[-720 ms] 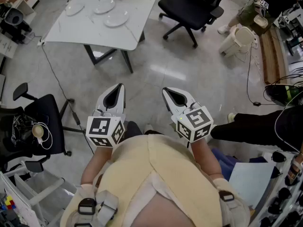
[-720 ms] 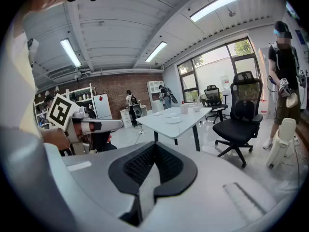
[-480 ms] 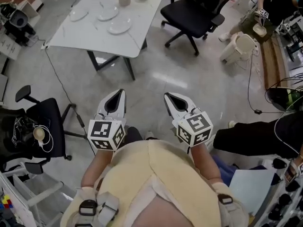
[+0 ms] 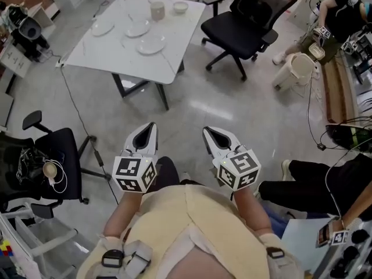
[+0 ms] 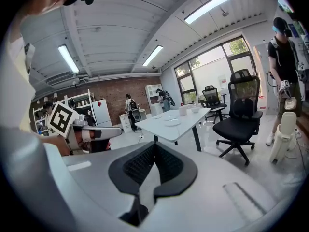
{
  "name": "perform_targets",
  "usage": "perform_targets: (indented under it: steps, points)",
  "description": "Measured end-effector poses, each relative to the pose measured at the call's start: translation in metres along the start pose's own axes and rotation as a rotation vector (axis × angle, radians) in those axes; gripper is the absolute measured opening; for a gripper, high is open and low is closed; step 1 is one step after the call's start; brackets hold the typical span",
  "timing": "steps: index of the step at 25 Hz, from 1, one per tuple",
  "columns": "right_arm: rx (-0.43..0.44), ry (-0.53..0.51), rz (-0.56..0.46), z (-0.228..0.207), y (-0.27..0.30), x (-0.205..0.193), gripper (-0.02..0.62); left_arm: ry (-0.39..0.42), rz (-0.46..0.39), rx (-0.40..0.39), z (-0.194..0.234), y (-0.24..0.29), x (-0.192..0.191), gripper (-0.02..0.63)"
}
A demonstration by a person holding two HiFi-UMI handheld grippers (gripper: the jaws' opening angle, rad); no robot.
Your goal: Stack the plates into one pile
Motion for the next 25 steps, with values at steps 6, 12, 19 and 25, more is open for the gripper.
perform_targets:
  steps: [6, 12, 19, 25]
  points:
    - [-0.050, 0.015, 0.016, -0.011, 0.011, 0.001, 0.003, -0.038, -0.001, -0.021, 0.023, 0.011, 0.005, -0.011]
    - [-0.053, 0.052, 0.012, -0.016, 0.041, 0.012, 0.003, -0.021, 0.036, -0.036, 0.050, 0.033, 0.013, -0.011]
    - [-0.014, 0.073, 0.058, -0.011, 0.097, 0.024, 0.045, -0.082, 0.037, -0.033, 0.095, 0.047, 0.024, -0.009]
    - [0.003, 0.090, 0.070, -0.013, 0.141, 0.047, 0.048, -0.083, 0.023, 0.003, 0.136, 0.061, 0.040, -0.009]
Point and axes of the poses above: the fingertips, and each gripper's own axes: y forward along the fingers, z to its left, x out of its top, the point moved 3 cm from there along -y, backward along the fingers, and after that the axes turned 6 degrees about -x, right-handed, at the moved point
